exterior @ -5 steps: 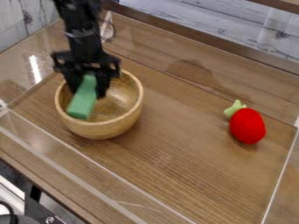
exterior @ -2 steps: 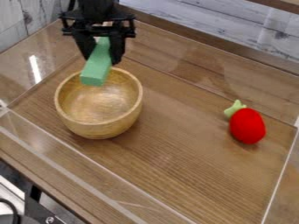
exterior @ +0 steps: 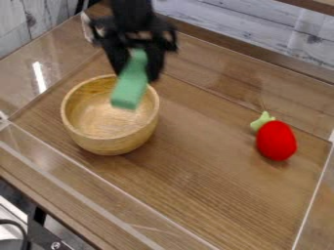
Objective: Remove the green object from the brown bowl and put it on the table
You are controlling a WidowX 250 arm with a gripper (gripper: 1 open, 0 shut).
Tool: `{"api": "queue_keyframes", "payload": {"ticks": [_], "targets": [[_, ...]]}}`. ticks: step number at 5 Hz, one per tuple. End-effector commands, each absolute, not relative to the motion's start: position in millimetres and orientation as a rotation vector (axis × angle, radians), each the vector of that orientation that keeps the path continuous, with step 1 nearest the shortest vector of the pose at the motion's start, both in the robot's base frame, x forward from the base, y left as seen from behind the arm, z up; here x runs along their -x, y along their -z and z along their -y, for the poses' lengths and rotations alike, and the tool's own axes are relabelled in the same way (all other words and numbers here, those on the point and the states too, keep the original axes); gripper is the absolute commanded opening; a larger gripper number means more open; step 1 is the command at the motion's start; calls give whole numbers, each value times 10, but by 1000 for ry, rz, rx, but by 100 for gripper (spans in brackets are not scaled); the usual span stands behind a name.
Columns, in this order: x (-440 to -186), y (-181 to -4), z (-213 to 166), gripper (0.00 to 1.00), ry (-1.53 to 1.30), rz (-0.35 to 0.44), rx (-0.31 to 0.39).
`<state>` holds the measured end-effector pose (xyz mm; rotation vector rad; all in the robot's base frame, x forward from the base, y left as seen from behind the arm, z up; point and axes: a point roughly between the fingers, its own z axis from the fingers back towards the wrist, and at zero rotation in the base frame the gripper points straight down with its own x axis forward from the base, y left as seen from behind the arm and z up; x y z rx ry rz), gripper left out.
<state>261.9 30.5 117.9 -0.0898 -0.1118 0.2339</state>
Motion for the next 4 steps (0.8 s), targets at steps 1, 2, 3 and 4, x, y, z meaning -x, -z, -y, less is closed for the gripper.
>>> {"api": "queue_keyframes", "payload": {"ticks": [1, 2, 3, 4], "targets": [[-2525, -1048, 89, 0, -192, 146, 69], [-2459, -807, 430, 0, -206, 134, 58], [-2402, -570, 581, 0, -196, 129, 45], [-2410, -419, 442, 0, -111, 116, 41]]}}
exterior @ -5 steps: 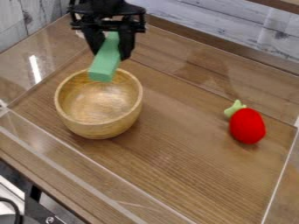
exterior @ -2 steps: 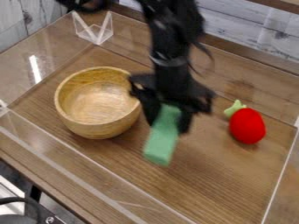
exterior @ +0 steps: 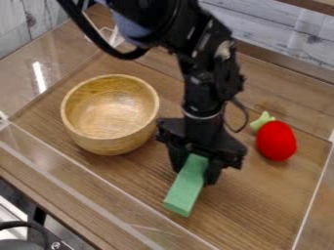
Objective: Remove the green object from the brown bowl and put it on the table
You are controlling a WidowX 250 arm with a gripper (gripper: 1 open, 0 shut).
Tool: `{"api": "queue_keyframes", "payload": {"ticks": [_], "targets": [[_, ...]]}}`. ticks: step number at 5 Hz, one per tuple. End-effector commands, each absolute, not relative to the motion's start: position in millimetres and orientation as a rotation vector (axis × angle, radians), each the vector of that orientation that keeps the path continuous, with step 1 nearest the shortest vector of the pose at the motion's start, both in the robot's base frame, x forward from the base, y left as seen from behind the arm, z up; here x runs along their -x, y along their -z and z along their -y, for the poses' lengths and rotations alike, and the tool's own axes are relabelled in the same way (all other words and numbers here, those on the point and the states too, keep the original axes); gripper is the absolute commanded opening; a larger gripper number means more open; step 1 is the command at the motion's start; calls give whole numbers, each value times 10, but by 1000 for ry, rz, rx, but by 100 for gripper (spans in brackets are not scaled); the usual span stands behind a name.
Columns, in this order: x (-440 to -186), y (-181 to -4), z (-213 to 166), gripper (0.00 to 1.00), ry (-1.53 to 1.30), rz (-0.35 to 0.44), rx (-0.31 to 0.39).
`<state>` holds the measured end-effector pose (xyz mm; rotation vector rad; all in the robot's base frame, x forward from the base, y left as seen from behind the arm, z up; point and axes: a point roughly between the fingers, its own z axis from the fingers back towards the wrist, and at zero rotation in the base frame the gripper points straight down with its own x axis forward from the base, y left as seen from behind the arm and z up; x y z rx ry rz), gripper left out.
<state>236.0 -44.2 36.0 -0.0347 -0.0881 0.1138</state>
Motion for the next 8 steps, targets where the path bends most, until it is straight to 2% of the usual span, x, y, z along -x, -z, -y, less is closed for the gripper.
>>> {"api": "queue_keyframes", "payload": {"ticks": [1, 4, 6, 8], "targets": [[-2428, -375, 283, 0, -93, 111, 43], [-2373, -375, 244, 0, -131, 109, 72], [-2471, -473, 515, 0, -136, 111, 83], [-2495, -464, 395, 0, 12, 93, 83]]}}
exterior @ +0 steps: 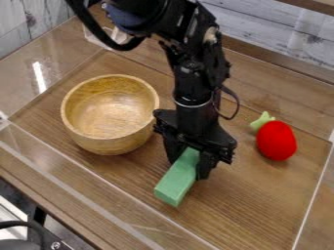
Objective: Remove the green object from the brown bowl and put it on the table
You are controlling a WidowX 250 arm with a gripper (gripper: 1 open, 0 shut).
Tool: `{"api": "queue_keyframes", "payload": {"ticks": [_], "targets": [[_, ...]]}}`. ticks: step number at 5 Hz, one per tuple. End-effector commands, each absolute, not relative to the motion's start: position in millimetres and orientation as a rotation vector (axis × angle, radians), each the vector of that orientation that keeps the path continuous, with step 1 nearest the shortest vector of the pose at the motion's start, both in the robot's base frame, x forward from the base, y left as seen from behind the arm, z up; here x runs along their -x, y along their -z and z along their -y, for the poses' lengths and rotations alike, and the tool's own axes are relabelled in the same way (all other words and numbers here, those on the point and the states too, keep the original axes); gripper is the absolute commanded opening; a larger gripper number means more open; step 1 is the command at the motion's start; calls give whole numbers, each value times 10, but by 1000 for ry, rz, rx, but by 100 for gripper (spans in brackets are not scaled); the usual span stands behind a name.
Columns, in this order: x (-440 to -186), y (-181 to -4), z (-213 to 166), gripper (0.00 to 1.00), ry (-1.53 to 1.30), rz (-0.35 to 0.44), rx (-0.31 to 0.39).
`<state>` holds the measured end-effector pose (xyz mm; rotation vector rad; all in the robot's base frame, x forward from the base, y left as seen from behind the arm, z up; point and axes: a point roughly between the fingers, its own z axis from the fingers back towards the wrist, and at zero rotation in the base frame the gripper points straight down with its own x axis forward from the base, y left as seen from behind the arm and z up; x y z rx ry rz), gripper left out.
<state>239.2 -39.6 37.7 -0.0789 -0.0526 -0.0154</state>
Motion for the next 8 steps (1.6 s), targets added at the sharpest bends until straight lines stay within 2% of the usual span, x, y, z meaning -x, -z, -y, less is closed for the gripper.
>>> {"api": "queue_keyframes", "payload": {"ticks": [1, 3, 4, 5, 6, 7, 8], "targets": [[-2558, -551, 467, 100, 8, 96, 89], [-2680, -883, 577, 100, -60, 151, 94], [-2730, -1092, 604, 0, -115, 190, 96], [-2726, -1275, 415, 100, -67, 216, 129], [-2745, -1391, 130, 100, -51, 246, 136], [-2814, -1386, -61, 100, -39, 269, 143], [-2848, -1224, -73, 100, -22, 263, 135]]}}
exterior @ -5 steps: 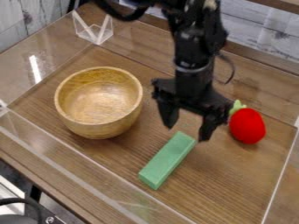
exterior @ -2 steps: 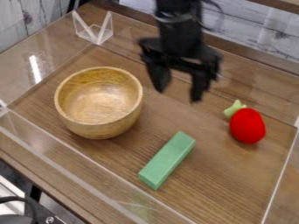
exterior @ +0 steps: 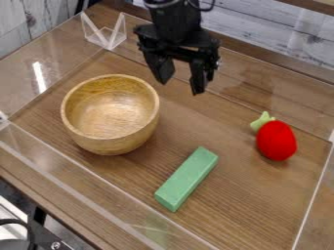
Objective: Remove the green object from the brown bowl and put it on the table
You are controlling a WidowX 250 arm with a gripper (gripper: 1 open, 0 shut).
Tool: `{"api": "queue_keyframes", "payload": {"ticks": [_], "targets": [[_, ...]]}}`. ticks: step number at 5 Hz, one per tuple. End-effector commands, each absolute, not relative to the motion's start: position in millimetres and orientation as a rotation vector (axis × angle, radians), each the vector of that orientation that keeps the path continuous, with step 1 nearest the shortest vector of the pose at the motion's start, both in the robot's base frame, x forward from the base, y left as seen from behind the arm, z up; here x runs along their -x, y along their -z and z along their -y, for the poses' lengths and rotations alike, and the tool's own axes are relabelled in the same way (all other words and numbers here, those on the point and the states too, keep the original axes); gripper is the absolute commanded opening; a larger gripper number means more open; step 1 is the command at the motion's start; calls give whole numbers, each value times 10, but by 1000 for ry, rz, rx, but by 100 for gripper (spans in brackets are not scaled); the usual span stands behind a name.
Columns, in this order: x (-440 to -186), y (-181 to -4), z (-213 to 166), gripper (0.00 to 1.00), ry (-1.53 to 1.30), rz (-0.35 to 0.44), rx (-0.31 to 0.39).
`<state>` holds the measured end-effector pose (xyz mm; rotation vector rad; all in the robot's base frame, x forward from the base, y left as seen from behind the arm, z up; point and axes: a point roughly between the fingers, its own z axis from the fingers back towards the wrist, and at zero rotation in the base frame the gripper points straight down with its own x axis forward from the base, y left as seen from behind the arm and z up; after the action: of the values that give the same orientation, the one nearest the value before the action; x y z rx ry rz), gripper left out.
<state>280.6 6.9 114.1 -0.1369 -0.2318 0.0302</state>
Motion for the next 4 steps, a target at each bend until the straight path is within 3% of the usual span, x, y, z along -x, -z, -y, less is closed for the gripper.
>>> {"api": "queue_keyframes", "payload": {"ticks": [1, 3, 4], "targets": [[-2863, -1074, -71, 100, -5, 250, 127], [-3080, -1043, 117, 100, 58, 254, 113], [-3054, -937, -50, 100, 39, 254, 113]]}}
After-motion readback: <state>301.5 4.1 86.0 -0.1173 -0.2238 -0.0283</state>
